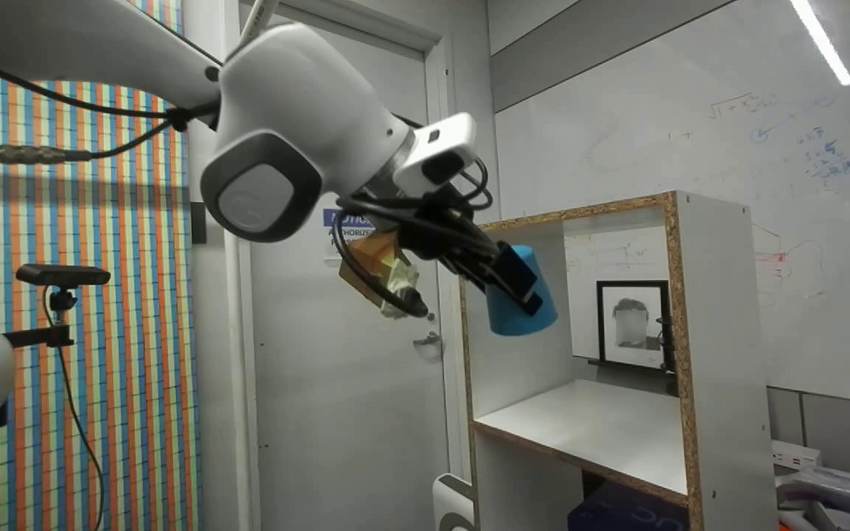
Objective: Move the blue cup to the top of the shelf
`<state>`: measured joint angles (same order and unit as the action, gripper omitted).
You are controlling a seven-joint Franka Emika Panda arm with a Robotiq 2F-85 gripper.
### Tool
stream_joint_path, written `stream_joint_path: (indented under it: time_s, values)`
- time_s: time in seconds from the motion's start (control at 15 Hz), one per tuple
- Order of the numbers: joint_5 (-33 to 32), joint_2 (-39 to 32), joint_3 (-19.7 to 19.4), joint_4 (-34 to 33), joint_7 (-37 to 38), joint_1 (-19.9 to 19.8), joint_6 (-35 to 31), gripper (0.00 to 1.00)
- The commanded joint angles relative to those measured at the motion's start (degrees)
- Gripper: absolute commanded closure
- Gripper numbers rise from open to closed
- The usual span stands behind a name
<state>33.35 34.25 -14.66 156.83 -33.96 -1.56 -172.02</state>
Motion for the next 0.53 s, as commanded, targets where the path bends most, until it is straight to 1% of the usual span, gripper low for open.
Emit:
stream_joint_path:
  time_s: [0.0,0.13,0.27,0.4,0.47]
  values:
    - [-8.09,10.2,0.24,-2.49,10.03,-4.04,8.67,0.5]
    - [-12.06,12.26,-0.07,-7.42,16.54,-4.85,14.43,0.5]
    - [-14.57,13.69,-2.21,-12.87,20.76,-5.12,19.61,0.5]
    - [-15.46,12.49,-3.71,-20.2,24.46,-4.61,24.63,0.5]
    - [-15.69,10.72,-4.42,-24.47,26.08,-4.41,27.2,0.5]
